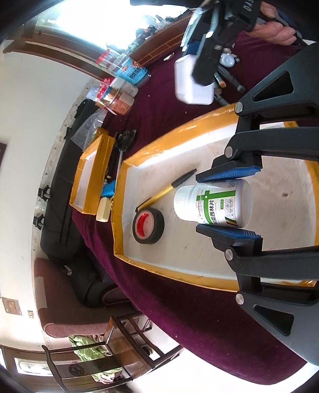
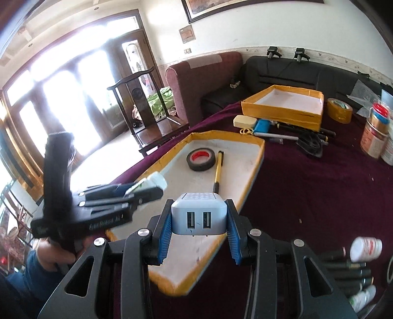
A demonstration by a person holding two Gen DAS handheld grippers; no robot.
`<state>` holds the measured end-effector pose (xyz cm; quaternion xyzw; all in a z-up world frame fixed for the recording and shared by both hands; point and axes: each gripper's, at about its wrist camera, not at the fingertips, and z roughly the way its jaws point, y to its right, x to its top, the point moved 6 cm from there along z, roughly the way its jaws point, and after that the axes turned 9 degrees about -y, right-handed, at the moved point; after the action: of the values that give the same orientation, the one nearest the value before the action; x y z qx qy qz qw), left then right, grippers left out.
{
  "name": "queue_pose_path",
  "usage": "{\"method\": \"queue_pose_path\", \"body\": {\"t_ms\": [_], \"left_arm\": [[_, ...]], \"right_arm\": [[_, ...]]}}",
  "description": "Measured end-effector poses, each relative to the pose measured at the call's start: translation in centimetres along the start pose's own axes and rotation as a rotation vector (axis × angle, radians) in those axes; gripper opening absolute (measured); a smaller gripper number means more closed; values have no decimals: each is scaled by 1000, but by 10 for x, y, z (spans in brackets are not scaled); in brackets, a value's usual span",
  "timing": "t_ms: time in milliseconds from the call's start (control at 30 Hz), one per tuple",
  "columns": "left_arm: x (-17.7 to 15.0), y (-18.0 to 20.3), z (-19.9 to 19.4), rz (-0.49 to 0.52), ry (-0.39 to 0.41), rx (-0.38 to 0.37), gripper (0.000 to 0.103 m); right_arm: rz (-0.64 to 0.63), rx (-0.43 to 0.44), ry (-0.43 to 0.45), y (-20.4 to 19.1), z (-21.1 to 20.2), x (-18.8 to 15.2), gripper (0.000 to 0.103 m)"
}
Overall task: Organize rigid objects
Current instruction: 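Carry the pill bottle and charger over the white tray with both grippers, then lower the bottle and charger into the tray and open both grippers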
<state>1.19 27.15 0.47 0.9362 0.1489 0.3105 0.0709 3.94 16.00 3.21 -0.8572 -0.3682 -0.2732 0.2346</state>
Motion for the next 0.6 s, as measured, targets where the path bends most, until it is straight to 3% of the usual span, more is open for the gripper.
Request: {"method": "queue_pose_path", "body": {"t_ms": [300,600], "left_arm": [[19,-13,17,25,-83,15,31],[38,-32,49,-12,-185,28,31]], "right_arm": [[59,-43,-84,17,48,47,36],[79,-119,-169,29,103,81,36]]}}
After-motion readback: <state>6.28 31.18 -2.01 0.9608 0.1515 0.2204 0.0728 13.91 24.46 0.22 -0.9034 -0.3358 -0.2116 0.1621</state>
